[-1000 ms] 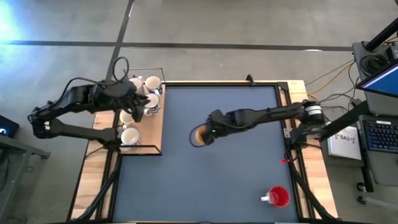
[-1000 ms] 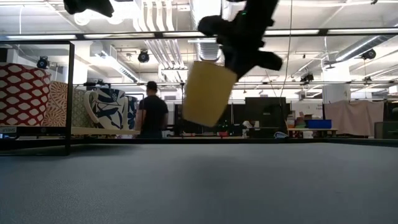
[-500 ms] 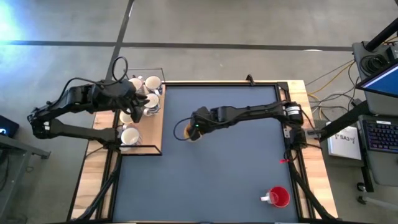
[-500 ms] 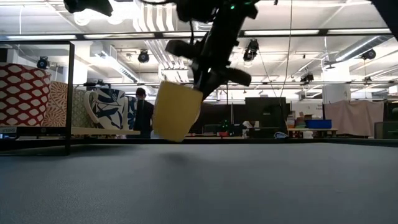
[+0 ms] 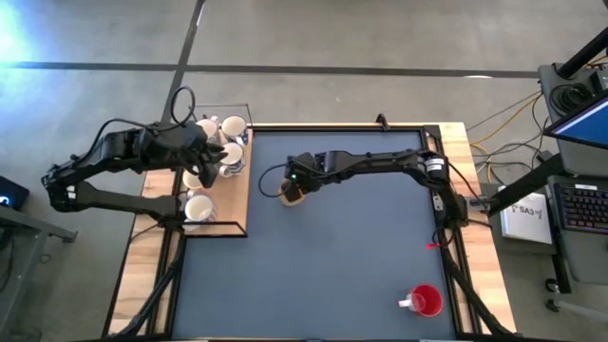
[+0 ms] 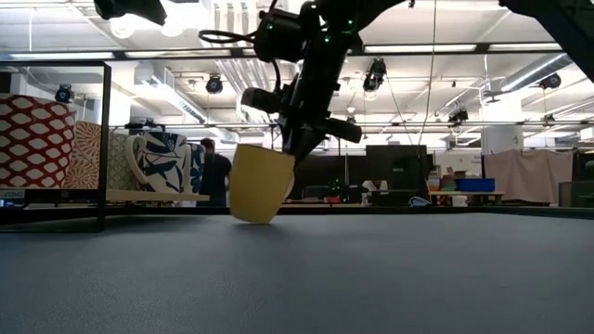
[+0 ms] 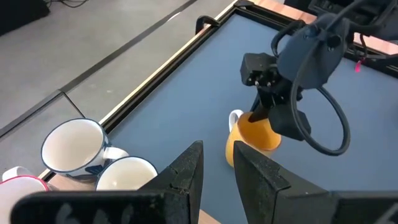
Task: Place coffee mugs
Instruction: Move the yellow mug from the middle right to the top center of the table
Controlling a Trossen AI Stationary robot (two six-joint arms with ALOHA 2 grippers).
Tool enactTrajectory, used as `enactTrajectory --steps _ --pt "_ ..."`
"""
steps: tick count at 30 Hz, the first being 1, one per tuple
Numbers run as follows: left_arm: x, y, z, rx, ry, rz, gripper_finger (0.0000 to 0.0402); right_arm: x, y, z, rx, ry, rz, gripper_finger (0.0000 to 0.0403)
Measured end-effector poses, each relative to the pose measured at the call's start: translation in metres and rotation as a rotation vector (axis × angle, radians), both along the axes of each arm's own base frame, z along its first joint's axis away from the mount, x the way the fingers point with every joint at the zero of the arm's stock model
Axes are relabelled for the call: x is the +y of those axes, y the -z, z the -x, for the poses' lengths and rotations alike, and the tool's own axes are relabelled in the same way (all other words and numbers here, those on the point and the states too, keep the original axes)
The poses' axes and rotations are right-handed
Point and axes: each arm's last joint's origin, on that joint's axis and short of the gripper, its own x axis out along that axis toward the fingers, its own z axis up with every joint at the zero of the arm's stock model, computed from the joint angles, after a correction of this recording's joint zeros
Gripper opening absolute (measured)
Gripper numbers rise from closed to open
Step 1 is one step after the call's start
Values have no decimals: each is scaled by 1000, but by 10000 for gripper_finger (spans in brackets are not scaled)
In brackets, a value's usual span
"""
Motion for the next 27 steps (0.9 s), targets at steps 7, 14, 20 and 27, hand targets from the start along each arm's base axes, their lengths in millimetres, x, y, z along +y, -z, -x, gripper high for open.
enactTrajectory --steps 7,14,20,27 --pt "0 0 0 0 -1 -1 71 0 -4 1 1 -45 24 20" --pt "0 0 0 1 -7 -5 71 -1 -5 1 -3 -52 30 74" --pt "0 0 0 1 -7 -5 71 1 -22 7 -40 -55 35 106" --pt "0 0 0 8 -2 -11 71 15 -62 27 -86 -97 46 104"
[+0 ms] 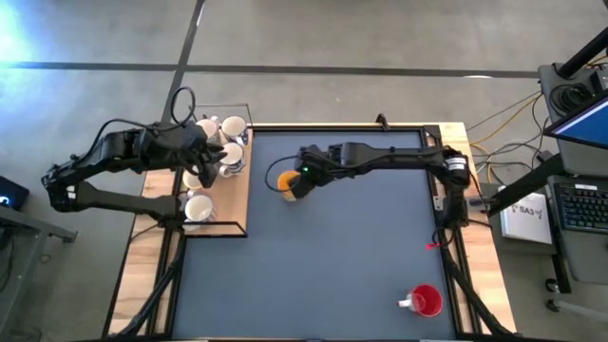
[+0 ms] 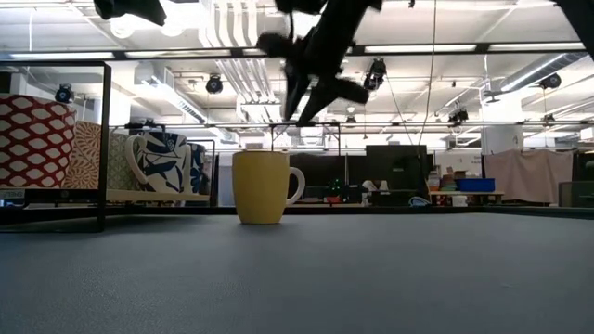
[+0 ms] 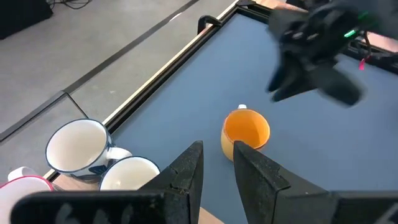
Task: Place coffee mugs
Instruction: Move the yellow mug from the middle right to the top center of the table, then move the orange mug from the bottom right to the center of the table
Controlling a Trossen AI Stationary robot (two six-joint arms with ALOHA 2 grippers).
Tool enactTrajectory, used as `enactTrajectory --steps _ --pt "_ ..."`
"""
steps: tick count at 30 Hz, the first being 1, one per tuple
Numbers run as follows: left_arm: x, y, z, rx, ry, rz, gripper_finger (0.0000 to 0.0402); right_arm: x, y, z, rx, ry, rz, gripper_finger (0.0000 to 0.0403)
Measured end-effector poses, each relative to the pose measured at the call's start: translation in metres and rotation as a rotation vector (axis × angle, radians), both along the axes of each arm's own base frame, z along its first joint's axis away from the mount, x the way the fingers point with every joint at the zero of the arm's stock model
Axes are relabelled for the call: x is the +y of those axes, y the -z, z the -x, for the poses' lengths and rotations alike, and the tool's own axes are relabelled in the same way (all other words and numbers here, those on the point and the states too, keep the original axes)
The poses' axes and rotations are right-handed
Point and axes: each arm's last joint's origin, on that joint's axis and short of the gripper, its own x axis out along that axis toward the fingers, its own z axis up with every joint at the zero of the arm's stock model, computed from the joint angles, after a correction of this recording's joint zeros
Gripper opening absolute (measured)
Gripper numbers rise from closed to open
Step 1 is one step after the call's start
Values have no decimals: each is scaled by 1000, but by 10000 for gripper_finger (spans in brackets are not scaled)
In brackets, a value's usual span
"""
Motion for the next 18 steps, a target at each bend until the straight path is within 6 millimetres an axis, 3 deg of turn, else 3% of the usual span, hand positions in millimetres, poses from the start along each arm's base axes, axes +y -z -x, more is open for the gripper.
enactTrajectory --steps 12,18 --pt "0 1 1 19 16 -18 71 93 -34 75 374 -215 -198 103" --pt "0 0 1 19 18 -21 71 141 -46 98 402 -287 -257 103"
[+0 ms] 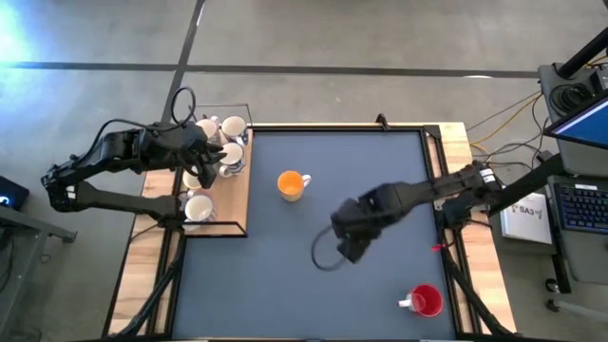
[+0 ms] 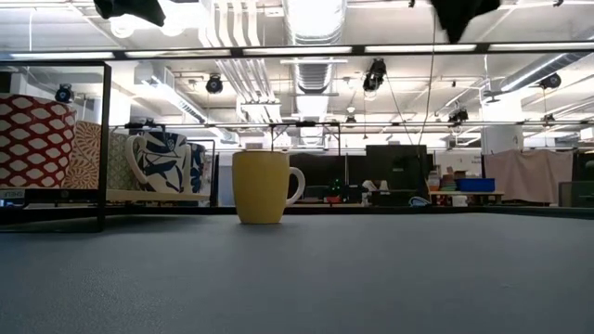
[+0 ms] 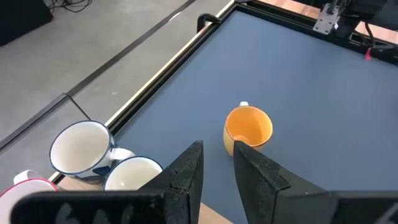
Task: Place coffee mugs
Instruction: Move the orange mug from the bottom right to the center of the table
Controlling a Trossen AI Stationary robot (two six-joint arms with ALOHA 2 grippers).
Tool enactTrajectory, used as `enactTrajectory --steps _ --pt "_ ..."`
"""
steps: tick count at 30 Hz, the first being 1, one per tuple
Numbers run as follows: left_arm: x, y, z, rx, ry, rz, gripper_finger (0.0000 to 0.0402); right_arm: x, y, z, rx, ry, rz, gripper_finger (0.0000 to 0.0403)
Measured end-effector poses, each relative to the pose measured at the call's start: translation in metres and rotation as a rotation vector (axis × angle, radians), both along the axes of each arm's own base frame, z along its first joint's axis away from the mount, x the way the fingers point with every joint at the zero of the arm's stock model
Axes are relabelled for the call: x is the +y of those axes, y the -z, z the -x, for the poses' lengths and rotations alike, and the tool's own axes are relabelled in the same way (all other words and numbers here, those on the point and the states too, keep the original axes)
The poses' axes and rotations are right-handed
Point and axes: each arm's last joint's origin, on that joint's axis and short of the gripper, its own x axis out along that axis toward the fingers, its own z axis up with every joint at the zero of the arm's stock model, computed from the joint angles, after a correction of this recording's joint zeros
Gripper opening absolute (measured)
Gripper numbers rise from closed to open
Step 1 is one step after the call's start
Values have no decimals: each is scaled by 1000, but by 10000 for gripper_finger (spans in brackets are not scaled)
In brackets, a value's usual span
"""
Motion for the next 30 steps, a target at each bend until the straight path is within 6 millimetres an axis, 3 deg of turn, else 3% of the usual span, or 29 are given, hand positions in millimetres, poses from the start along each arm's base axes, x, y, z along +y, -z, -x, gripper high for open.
enactTrajectory --steps 8,15,24,30 --pt "0 -1 -2 -9 2 -5 71 68 3 31 16 -302 29 92" --pt "1 -3 -5 -36 4 -18 71 116 7 60 36 -380 30 80" --pt "2 -11 -11 -131 0 -39 71 150 11 96 -3 -430 165 77" --pt "4 -12 -12 -132 -53 -68 71 155 37 115 67 -403 262 84"
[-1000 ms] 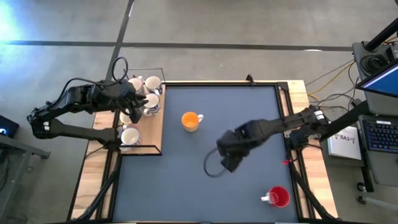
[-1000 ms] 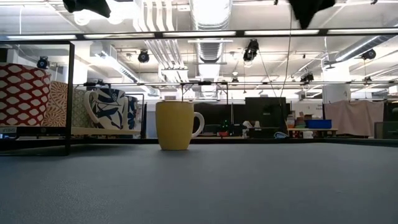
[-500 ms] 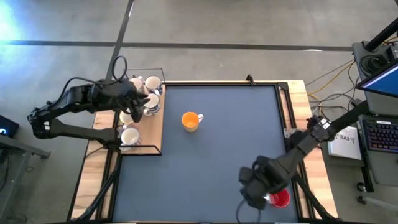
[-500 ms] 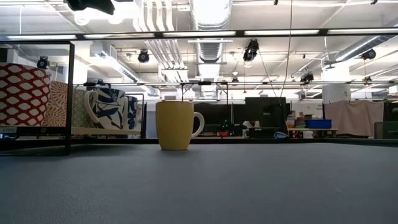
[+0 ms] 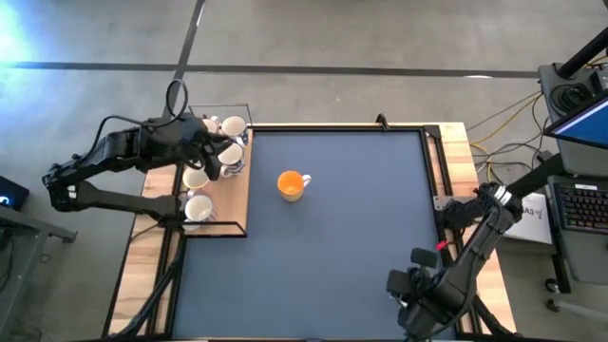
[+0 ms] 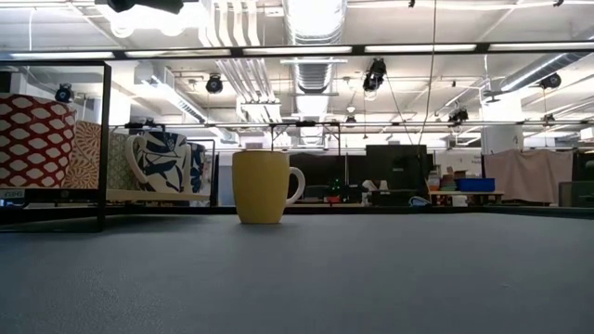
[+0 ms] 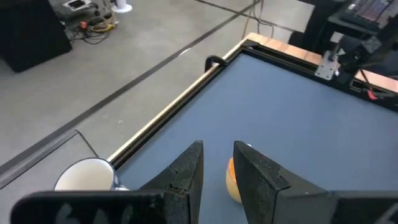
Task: Place coffee mugs
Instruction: Move the orange mug from the bottom right to the center of the table
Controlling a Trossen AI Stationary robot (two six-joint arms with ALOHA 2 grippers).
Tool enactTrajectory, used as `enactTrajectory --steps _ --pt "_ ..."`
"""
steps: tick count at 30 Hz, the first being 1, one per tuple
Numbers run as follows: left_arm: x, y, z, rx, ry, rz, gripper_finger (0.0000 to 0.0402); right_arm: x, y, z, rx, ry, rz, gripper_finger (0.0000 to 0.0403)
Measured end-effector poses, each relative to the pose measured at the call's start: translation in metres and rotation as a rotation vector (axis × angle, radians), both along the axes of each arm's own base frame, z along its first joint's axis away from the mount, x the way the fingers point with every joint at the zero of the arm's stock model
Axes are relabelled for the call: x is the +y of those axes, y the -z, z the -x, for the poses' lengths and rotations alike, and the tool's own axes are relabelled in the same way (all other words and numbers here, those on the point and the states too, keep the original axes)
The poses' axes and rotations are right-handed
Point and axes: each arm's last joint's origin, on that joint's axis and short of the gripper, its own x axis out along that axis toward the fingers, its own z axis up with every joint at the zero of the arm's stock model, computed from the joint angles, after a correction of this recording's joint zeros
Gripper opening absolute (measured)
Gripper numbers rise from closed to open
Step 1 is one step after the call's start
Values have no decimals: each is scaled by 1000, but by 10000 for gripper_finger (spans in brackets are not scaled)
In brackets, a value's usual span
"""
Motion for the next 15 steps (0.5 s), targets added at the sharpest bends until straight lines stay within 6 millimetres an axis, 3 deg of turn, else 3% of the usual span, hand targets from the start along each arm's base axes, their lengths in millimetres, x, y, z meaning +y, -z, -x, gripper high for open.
enactTrajectory --steps 6,15 --pt "0 0 0 -14 -22 12 71 0 21 14 61 29 54 103" --pt "1 -1 -1 -37 -37 33 71 7 26 56 80 -95 69 109"
